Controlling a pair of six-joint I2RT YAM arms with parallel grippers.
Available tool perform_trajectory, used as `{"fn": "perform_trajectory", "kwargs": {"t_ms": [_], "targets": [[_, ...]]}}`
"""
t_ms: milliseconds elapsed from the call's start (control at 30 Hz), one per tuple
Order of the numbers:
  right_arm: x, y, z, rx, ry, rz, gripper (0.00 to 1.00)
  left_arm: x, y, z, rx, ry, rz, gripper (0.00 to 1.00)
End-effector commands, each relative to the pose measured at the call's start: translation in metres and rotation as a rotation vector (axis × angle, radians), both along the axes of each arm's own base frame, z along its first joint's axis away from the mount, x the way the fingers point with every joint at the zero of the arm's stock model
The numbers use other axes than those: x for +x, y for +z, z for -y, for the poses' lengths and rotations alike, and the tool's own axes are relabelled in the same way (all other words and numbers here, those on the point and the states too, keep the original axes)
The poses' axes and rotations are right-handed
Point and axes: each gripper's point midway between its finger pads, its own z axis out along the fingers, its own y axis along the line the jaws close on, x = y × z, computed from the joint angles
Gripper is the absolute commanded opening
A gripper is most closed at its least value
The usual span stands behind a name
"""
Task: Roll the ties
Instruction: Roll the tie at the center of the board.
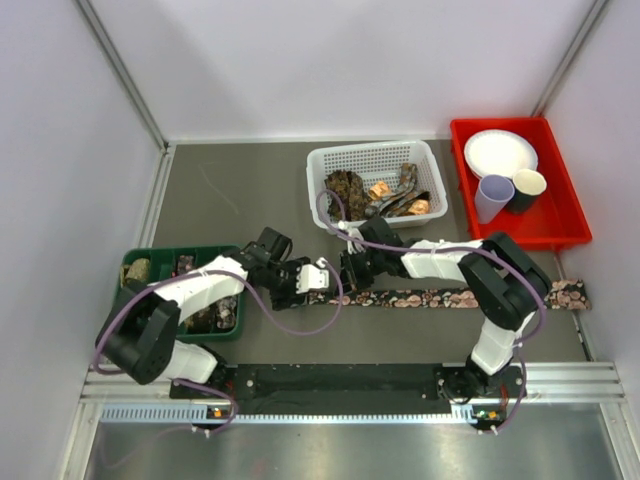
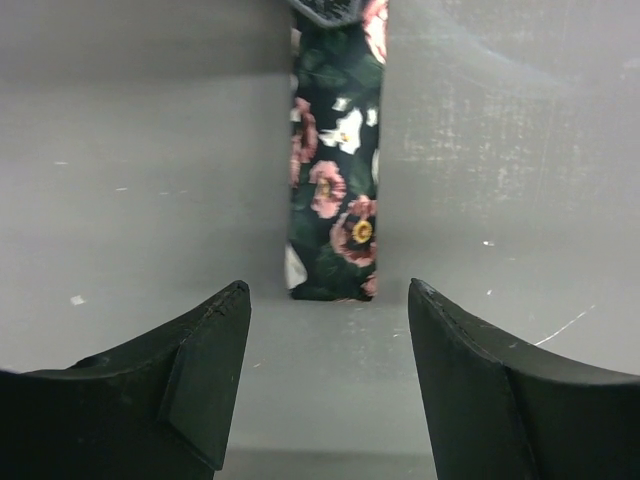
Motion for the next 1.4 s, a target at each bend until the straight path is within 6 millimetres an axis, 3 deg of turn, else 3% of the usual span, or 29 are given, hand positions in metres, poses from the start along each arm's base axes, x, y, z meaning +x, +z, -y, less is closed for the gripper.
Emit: {"fn": "perform_trajectory", "kwargs": {"t_ms": [0,200,367,533,800,933,1100,1233,1367], "targets": [[0.013,0.0,-0.01,-0.006,0.005,0.076,0.0,-0.002,-0.001,0.007,-0.02,-0.048,-0.028,0.68],[0.013,-0.022,-0.001,-0.099,0.003,0.084,0.0,-0.002,-0.013,0.004,0.014,-0.052,-0.059,0.6],[0.014,-0.025,0.001,-0.118,0.007,0.084,0.0,-0.002,-0.014,0.004,0.019,-0.045,-0.073,0.5],[0.015,-0.016,0.0,-0.115,0.008,0.092,0.0,-0.001,0.01,0.016,-0.046,-0.049,-0.062,0.36],[0.01,-0.017,-0.003,-0.115,0.022,0.088,0.0,0.003,0.049,0.044,-0.17,-0.052,-0.087,0.33],[0.009,-0.015,-0.006,-0.108,0.025,0.085,0.0,-0.003,0.052,0.06,-0.188,-0.072,-0.113,0.32],[0.009,-0.004,-0.01,-0.088,0.024,0.078,0.0,-0.018,0.046,0.084,-0.202,-0.095,-0.141,0.32],[0.005,0.017,-0.01,-0.057,0.04,0.088,0.0,-0.024,0.032,0.089,-0.18,-0.095,-0.148,0.32],[-0.004,0.033,-0.003,-0.051,0.069,0.072,0.11,-0.023,0.024,0.087,-0.159,-0.084,-0.138,0.31]]}}
